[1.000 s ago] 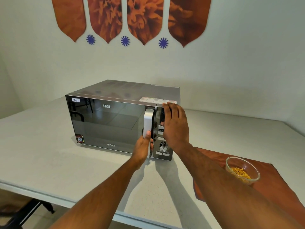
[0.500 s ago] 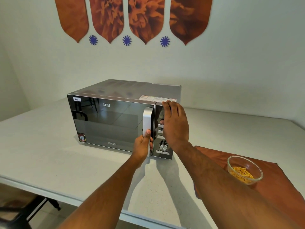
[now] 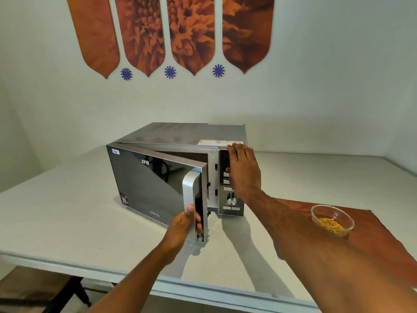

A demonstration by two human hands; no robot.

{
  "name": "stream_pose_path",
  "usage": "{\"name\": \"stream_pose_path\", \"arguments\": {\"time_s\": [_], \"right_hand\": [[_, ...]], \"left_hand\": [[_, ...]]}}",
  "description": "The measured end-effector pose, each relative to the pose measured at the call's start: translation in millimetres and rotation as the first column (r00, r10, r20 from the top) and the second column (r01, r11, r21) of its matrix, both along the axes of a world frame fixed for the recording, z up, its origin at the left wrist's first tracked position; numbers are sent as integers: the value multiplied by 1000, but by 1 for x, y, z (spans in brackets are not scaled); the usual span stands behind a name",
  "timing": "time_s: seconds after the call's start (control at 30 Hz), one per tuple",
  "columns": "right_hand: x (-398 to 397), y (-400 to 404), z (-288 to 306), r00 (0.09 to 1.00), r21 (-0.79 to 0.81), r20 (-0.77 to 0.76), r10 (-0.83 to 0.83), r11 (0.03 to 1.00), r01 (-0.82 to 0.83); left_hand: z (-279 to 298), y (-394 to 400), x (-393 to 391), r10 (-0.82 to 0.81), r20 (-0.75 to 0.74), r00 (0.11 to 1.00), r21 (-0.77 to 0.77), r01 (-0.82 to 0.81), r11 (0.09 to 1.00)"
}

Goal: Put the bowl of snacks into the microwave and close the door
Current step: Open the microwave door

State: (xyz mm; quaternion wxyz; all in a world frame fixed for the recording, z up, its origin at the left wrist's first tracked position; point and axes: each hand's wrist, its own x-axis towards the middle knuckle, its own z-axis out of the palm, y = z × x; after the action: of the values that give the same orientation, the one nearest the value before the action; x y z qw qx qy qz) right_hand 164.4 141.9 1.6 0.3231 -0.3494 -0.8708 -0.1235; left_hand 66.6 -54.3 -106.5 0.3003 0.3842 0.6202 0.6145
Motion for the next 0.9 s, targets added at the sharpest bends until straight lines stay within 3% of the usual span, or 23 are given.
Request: {"name": "stream_pose_path", "arguments": {"time_s": [0.13, 0.2, 0.3, 0.4, 0.53, 0.67, 0.77, 0.9], "right_hand": [[2, -9, 4, 997, -34, 74, 4, 999, -2], [3, -17, 5, 997, -75, 76, 27, 997, -22], [6, -24, 9, 993, -136, 98, 62, 989, -49], [10, -25, 21, 989, -163, 127, 76, 985, -54], [13, -32, 26, 982, -195, 159, 106, 978, -74], [9, -34, 24, 982, -200, 166, 92, 978, -58], [7, -33, 25, 983, -192, 167, 82, 980, -50], [9, -29, 21, 983, -172, 168, 71, 984, -42]], "left_hand": [[14, -63, -16, -71, -39, 997, -110, 66, 992], [28, -95, -24, -45, -151, 987, -104, 30, 994], [62, -131, -39, 175, -303, 937, 38, -172, 984], [106, -146, -53, 385, -324, 864, 187, -340, 922], [156, -164, -53, 462, -544, 700, 201, -426, 882], [176, -173, -35, 253, -890, 379, 7, -543, 839], [175, -179, -25, 34, -952, 305, -184, -656, 732], [177, -192, -25, -31, -970, 241, -205, -742, 639]]}}
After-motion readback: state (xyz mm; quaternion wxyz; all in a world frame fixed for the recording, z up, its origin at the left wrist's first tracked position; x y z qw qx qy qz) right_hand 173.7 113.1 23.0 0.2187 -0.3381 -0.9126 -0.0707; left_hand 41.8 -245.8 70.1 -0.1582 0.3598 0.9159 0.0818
